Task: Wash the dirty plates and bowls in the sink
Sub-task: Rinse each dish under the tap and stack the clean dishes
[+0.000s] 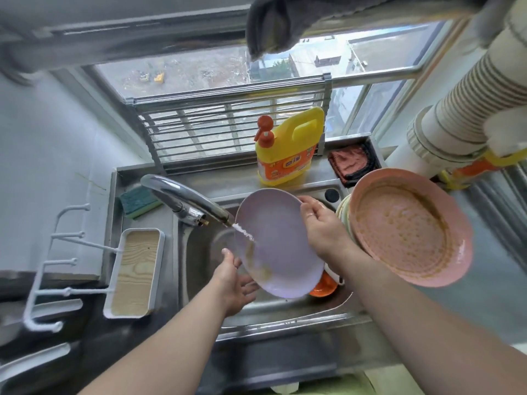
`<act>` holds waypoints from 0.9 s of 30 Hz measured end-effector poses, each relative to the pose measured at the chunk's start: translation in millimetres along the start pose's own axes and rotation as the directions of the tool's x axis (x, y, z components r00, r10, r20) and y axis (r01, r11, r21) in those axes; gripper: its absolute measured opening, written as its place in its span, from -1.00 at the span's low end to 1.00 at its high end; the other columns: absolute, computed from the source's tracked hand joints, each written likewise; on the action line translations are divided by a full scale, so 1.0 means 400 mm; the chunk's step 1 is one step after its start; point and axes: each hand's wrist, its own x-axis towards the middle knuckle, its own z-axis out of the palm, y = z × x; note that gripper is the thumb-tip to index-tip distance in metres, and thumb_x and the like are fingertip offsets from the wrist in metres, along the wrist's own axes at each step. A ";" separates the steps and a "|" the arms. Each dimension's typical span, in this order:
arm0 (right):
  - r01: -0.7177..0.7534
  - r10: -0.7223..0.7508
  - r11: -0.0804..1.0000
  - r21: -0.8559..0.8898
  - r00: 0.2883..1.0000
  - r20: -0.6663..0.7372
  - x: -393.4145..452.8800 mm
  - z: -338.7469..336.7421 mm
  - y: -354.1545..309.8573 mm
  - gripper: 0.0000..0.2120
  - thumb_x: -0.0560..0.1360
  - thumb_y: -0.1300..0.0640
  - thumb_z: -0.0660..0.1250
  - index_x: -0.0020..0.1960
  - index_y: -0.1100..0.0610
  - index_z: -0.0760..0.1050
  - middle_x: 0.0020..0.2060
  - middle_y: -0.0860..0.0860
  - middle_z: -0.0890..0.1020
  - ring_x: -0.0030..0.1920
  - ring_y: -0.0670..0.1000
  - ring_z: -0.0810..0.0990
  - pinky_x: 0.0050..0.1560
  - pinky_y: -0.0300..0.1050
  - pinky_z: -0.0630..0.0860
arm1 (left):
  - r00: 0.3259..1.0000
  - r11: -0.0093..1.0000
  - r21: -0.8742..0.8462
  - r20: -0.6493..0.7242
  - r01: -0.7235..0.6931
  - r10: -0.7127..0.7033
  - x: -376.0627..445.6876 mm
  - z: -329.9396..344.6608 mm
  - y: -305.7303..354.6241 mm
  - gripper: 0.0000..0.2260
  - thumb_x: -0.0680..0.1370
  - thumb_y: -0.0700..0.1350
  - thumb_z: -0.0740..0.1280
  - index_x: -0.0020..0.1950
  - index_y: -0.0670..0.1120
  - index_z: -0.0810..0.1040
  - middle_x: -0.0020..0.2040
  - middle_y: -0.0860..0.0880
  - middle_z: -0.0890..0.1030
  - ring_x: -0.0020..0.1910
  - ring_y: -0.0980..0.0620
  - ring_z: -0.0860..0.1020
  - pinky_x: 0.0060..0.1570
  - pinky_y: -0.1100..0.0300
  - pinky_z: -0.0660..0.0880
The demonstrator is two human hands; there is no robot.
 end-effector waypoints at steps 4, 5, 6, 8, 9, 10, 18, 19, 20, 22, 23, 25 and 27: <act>-0.158 0.160 0.985 -0.063 0.987 0.031 -0.014 0.008 0.019 -0.63 0.69 -0.23 0.05 0.30 -0.11 0.51 0.14 -0.05 0.63 0.18 0.07 0.59 0.31 0.22 0.54 | 1.000 1.000 -0.010 0.003 0.016 -0.016 -0.004 -0.044 -0.012 -0.32 0.67 0.41 -0.07 0.39 -0.02 0.58 0.17 -0.23 0.72 0.15 -0.28 0.69 0.06 -0.18 0.64; -0.240 0.241 0.970 -0.030 0.970 0.031 -0.013 0.016 0.031 -0.62 0.70 -0.22 0.04 0.30 -0.06 0.50 0.14 0.01 0.63 0.15 0.09 0.59 0.26 0.19 0.56 | 1.000 1.000 -0.024 0.021 0.015 -0.015 -0.007 -0.059 -0.011 -0.33 0.69 0.38 -0.06 0.37 -0.04 0.61 0.16 -0.20 0.73 0.14 -0.26 0.70 0.07 -0.19 0.65; -0.329 0.328 0.944 0.024 0.944 0.038 -0.012 0.027 0.053 -0.63 0.71 -0.20 0.06 0.31 -0.02 0.48 0.15 0.05 0.62 0.13 0.10 0.59 0.19 0.12 0.57 | 1.000 1.000 -0.024 0.017 -0.003 0.004 -0.012 -0.076 -0.008 -0.36 0.70 0.36 -0.03 0.34 -0.05 0.63 0.15 -0.18 0.74 0.11 -0.25 0.72 0.08 -0.17 0.65; -0.517 0.509 0.831 0.208 0.856 0.092 -0.009 0.050 0.106 -0.68 0.73 -0.08 0.14 0.30 0.08 0.52 0.12 0.12 0.67 0.09 0.14 0.63 -0.04 -0.02 0.58 | 0.999 0.999 0.011 -0.018 -0.036 0.036 -0.026 -0.107 0.001 -0.51 0.71 0.27 0.16 0.22 -0.09 0.67 0.05 -0.13 0.76 -0.02 -0.15 0.74 -0.09 -0.02 0.67; -0.597 0.589 0.740 0.311 0.798 0.130 -0.010 0.066 0.136 -0.69 0.72 -0.03 0.19 0.29 0.12 0.57 0.08 0.15 0.71 0.06 0.19 0.67 -0.11 -0.03 0.61 | 0.998 0.999 0.027 -0.031 -0.047 0.047 -0.031 -0.123 0.006 -0.59 0.69 0.21 0.26 0.16 -0.10 0.67 -0.04 -0.10 0.77 -0.10 -0.10 0.73 -0.21 0.07 0.65; -0.646 0.639 0.658 0.386 0.751 0.166 -0.015 0.081 0.162 -0.71 0.70 0.03 0.22 0.27 0.14 0.61 0.03 0.16 0.75 0.03 0.22 0.71 -0.14 0.00 0.64 | 0.997 0.998 0.035 -0.044 -0.056 0.057 -0.033 -0.137 0.012 -0.66 0.67 0.16 0.34 0.14 -0.10 0.66 -0.12 -0.07 0.76 -0.15 -0.05 0.70 -0.30 0.13 0.62; -0.701 0.649 0.567 0.432 0.703 0.290 -0.061 0.191 0.213 -0.82 0.63 0.15 0.41 0.21 0.04 0.65 -0.01 0.10 0.78 0.04 0.25 0.75 0.12 0.27 0.68 | 0.975 0.958 0.208 -0.052 -0.199 0.214 -0.078 -0.192 0.082 -0.82 0.73 -0.01 0.25 0.27 0.09 0.61 0.09 -0.08 0.71 -0.03 -0.11 0.63 -0.18 0.09 0.51; -0.681 0.634 0.575 0.454 0.721 0.279 -0.057 0.205 0.211 -0.79 0.61 0.12 0.43 0.23 -0.04 0.63 0.00 0.07 0.78 0.06 0.25 0.75 0.11 0.29 0.68 | 0.969 0.952 0.209 -0.058 -0.223 0.240 -0.083 -0.197 0.088 -0.80 0.74 -0.05 0.23 0.26 0.12 0.61 0.11 -0.08 0.71 0.00 -0.11 0.64 -0.17 0.08 0.51; -0.670 0.624 0.563 0.485 0.729 0.282 -0.051 0.214 0.206 -0.75 0.60 0.10 0.44 0.26 -0.10 0.62 0.03 0.05 0.77 0.07 0.25 0.74 0.11 0.30 0.68 | 0.964 0.950 0.202 -0.067 -0.239 0.257 -0.084 -0.202 0.092 -0.78 0.74 -0.09 0.22 0.28 0.13 0.60 0.12 -0.07 0.72 0.03 -0.11 0.64 -0.16 0.06 0.52; -0.611 0.590 0.572 0.548 0.770 0.243 -0.043 0.219 0.184 -0.76 0.66 0.11 0.36 0.30 -0.09 0.57 0.11 0.08 0.73 0.13 0.25 0.70 0.22 0.25 0.63 | 0.964 0.957 0.164 -0.075 -0.240 0.255 -0.086 -0.199 0.094 -0.77 0.75 -0.13 0.21 0.31 0.10 0.58 0.12 -0.07 0.73 0.08 -0.11 0.65 -0.07 0.02 0.54; -0.554 0.561 0.610 0.566 0.807 0.186 -0.035 0.218 0.173 -0.77 0.71 0.12 0.28 0.34 -0.05 0.54 0.20 0.11 0.69 0.20 0.26 0.65 0.29 0.20 0.58 | 0.965 0.960 0.144 -0.075 -0.239 0.251 -0.083 -0.194 0.091 -0.78 0.75 -0.13 0.21 0.31 0.08 0.57 0.11 -0.06 0.74 0.11 -0.10 0.65 0.02 0.00 0.55; -0.437 0.497 0.703 0.560 0.866 0.053 -0.023 0.203 0.153 -0.70 0.76 0.11 0.16 0.46 0.01 0.47 0.33 0.12 0.61 0.31 0.23 0.59 0.32 0.16 0.52 | 0.969 0.965 0.125 -0.067 -0.229 0.239 -0.079 -0.173 0.081 -0.79 0.75 -0.09 0.21 0.34 0.06 0.55 0.12 -0.04 0.74 0.15 -0.09 0.64 0.24 -0.03 0.51; -0.359 0.439 0.743 0.565 0.898 -0.007 -0.020 0.174 0.127 -0.69 0.76 0.07 0.16 0.46 0.00 0.49 0.24 0.03 0.65 0.21 0.10 0.63 0.22 0.06 0.58 | 0.979 0.978 0.086 -0.052 -0.190 0.195 -0.064 -0.151 0.067 -0.73 0.76 -0.05 0.21 0.45 0.07 0.49 0.24 -0.04 0.69 0.20 -0.09 0.62 0.32 -0.04 0.45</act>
